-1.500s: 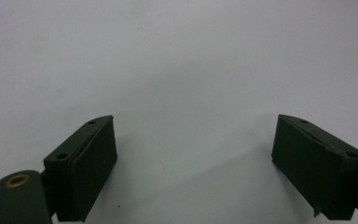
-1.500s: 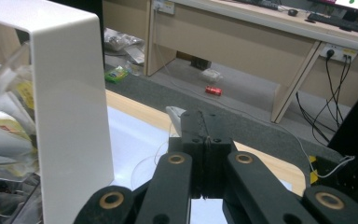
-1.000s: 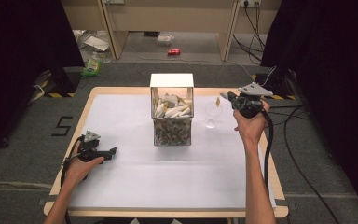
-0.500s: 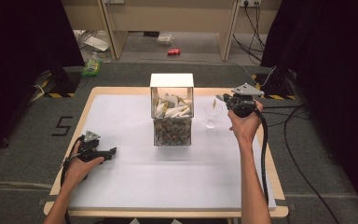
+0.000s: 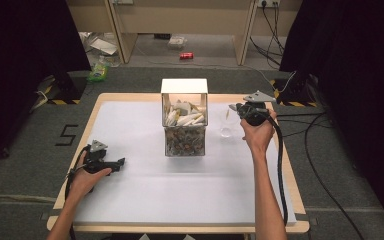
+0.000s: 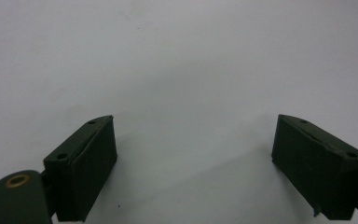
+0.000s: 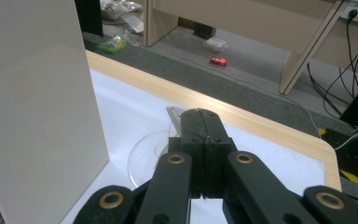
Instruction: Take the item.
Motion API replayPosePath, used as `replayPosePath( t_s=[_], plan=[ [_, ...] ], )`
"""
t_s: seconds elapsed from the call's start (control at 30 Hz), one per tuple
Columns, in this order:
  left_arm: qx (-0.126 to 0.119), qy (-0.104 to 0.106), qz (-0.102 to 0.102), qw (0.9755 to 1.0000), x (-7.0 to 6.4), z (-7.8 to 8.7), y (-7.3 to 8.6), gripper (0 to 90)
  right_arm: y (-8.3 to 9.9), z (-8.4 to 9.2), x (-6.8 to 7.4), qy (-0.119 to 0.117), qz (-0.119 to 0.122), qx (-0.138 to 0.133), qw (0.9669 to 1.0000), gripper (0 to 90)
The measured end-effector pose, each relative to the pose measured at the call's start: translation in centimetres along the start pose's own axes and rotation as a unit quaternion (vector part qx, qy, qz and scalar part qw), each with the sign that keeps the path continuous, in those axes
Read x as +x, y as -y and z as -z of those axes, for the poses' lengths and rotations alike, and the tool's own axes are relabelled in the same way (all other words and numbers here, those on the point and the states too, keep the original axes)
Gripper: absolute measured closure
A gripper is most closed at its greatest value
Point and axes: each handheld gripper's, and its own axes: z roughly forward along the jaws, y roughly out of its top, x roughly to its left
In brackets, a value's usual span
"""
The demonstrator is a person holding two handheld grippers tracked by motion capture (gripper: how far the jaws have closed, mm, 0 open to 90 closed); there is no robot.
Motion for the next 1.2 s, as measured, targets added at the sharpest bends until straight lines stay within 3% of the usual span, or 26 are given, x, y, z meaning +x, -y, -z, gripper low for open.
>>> replayPosePath(
  t_s=[0.23, 0.5, 1.2],
  plan=[
    [0.0, 0.0, 0.0, 1.0, 0.0, 0.0, 0.0, 12.9, 1.1, -0.8, -0.1, -0.005, -0.015, 0.006, 0.9999, 90.0],
    [0.0, 0.0, 0.0, 1.0, 0.0, 0.0, 0.0, 12.9, 0.9, -0.9, 0.2, -0.014, -0.013, 0.0, 0.9998, 90.0],
    [0.0, 0.0, -0.001, 1.0, 0.0, 0.0, 0.0, 12.9, 1.8, -2.8, 0.9, -0.023, -0.01, 0.029, 0.9993, 89.7]
  ],
)
